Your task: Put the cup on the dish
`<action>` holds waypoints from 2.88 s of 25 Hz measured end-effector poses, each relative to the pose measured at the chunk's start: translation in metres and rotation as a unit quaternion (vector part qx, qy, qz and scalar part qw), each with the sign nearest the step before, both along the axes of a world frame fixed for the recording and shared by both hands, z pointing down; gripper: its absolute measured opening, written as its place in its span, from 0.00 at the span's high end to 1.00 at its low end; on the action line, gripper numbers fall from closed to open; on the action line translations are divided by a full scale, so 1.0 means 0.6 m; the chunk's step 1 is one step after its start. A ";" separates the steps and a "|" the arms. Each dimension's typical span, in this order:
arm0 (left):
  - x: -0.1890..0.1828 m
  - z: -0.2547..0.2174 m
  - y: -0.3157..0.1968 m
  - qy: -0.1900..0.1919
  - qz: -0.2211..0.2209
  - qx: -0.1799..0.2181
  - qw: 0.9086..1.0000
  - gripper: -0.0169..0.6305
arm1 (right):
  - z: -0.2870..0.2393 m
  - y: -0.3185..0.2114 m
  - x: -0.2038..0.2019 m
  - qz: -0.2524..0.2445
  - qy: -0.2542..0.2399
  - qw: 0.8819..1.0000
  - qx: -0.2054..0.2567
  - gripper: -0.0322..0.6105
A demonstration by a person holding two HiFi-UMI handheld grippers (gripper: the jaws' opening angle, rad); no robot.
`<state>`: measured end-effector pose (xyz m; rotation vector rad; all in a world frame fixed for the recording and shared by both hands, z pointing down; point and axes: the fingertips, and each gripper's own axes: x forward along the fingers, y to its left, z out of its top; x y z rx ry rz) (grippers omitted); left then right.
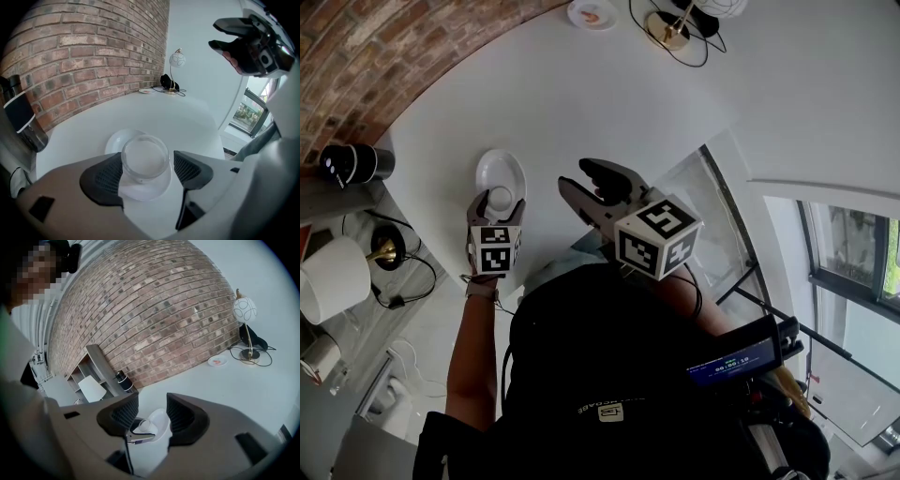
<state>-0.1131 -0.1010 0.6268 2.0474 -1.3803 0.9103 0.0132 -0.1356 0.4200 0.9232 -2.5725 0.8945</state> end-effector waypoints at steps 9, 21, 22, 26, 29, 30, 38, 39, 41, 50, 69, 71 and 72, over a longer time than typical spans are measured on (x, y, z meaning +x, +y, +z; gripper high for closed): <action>-0.023 -0.030 0.020 -0.028 -0.005 0.014 1.000 0.47 | -0.007 0.003 -0.022 -0.019 -0.012 1.000 0.003 0.66; -0.085 -0.112 0.078 0.001 -0.083 0.040 0.996 0.47 | -0.025 0.024 -0.119 -0.086 -0.038 0.996 0.001 0.66; -0.093 -0.121 0.085 0.005 -0.092 0.044 0.995 0.47 | -0.026 0.030 -0.130 -0.092 -0.040 0.995 0.000 0.66; -0.123 -0.152 0.113 0.022 -0.126 0.059 0.990 0.47 | -0.025 0.055 -0.174 -0.114 -0.046 0.992 -0.003 0.66; -0.141 -0.180 0.132 0.039 -0.149 0.071 0.985 0.47 | -0.024 0.075 -0.202 -0.129 -0.050 0.990 -0.006 0.66; -0.148 -0.191 0.138 0.044 -0.155 0.077 0.984 0.47 | -0.024 0.082 -0.211 -0.133 -0.050 0.990 -0.007 0.66; -0.204 -0.264 0.192 0.033 -0.177 0.119 0.976 0.47 | -0.028 0.130 -0.283 -0.161 -0.053 0.985 -0.003 0.66; -0.212 -0.273 0.198 0.034 -0.182 0.125 0.975 0.47 | -0.030 0.134 -0.292 -0.164 -0.056 0.985 -0.004 0.66; -0.228 -0.291 0.211 0.039 -0.193 0.139 0.971 0.47 | -0.034 0.145 -0.310 -0.170 -0.061 0.983 -0.004 0.66; -0.293 -0.355 0.268 0.087 -0.277 0.180 0.940 0.47 | -0.050 0.194 -0.384 -0.234 -0.064 0.970 -0.004 0.66; -0.257 -0.448 0.303 0.136 -0.382 0.244 0.881 0.57 | -0.108 0.219 -0.376 -0.334 -0.098 0.937 0.034 0.66; -0.246 -0.454 0.302 0.134 -0.385 0.246 0.879 0.57 | -0.112 0.220 -0.371 -0.340 -0.102 0.934 0.038 0.66; -0.243 -0.457 0.301 0.137 -0.388 0.247 0.877 0.57 | -0.114 0.221 -0.369 -0.343 -0.104 0.933 0.039 0.66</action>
